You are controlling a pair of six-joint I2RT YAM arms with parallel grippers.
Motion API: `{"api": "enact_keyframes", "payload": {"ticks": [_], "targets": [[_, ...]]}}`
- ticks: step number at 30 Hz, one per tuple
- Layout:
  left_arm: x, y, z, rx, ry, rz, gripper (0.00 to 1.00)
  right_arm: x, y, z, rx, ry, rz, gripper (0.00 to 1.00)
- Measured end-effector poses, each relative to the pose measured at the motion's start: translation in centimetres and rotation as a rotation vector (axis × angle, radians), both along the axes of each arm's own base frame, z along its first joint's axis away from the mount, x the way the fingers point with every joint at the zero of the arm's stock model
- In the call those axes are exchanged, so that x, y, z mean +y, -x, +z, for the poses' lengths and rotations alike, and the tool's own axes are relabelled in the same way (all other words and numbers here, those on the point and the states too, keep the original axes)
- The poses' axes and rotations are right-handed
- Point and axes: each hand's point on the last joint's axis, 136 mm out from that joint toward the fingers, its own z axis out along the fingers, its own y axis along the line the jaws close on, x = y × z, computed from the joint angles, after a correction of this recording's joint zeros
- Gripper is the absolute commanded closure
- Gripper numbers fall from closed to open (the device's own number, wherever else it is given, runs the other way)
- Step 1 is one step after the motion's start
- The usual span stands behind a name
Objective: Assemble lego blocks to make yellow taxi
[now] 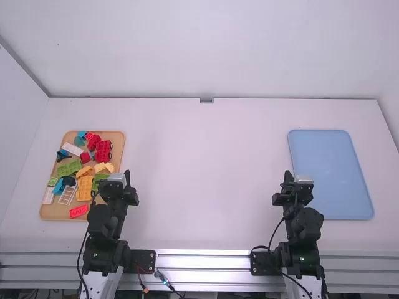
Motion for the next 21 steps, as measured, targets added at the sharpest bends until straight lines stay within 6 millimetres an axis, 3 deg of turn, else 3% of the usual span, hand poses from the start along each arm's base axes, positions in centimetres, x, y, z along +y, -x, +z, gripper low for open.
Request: {"api": "enact_keyframes", "payload": {"ticks": [14, 21], "targets": [[0.0, -0.1, -0.8, 0.056, 0.0, 0.0, 0.92, 0.1, -0.2, -0.9, 0.042, 0.004, 0.005, 0.92], [0.0, -0.2, 1.0, 0.11, -0.002, -0.001, 0.82, 0.2, -0.6, 0.6, 0.057, 0.011, 0.014, 0.82]]}}
